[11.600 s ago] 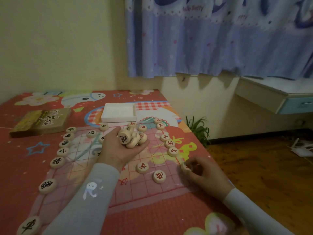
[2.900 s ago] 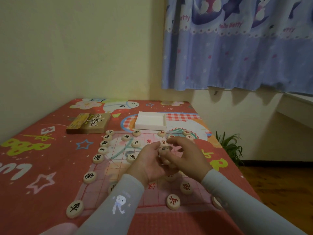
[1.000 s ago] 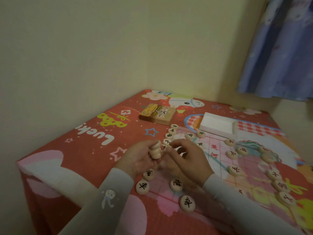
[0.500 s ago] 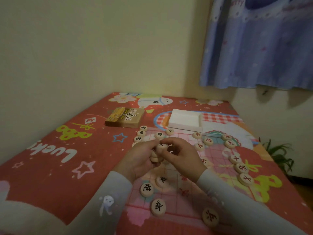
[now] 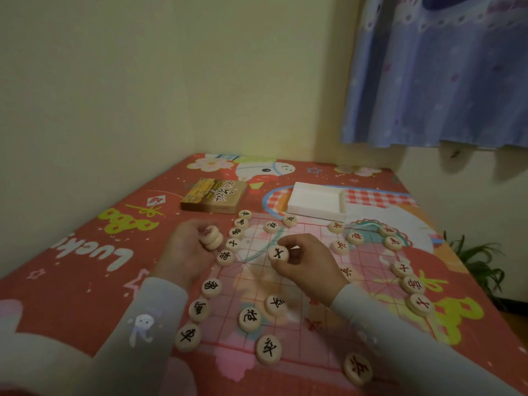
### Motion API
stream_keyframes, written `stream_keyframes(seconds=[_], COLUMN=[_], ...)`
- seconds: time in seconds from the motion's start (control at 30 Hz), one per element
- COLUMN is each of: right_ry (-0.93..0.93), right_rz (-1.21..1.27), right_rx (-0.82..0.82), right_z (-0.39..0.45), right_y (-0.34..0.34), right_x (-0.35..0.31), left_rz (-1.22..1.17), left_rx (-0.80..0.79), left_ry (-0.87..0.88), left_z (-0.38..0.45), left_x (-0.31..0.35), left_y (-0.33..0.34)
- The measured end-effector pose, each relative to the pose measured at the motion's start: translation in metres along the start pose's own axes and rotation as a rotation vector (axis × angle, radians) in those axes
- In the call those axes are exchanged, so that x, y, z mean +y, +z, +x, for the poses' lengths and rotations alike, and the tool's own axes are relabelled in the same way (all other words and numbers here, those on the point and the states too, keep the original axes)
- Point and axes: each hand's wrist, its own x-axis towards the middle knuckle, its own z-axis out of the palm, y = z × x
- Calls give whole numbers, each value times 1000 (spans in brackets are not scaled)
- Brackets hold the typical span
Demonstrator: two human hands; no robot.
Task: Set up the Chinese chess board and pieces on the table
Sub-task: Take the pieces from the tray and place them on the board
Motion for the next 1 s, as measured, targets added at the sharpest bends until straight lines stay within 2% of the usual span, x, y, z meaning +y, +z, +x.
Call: stream_keyframes(seconds=[0.17,0.3,0.57,0.87,1.0], right_ry=[-43,-46,66,-50,-51], right_rz=[-144,-204,-189,-242,-179], right_rx=[-110,-190,-175,-219,-152], right_z=[8,17,26,28,29], right_y=[28,50,90,96,84], right_x=[-14,-21,-28,-29,-26], left_rz=[146,107,177,222,245], left_rx=[2,93,63,40,-7], left_ry=[78,101,57,59,59], left_z=[3,3,2,3,2], left_x=[8,5,-1,-4,-7], left_y=[-27,-34,-51,-52,-49])
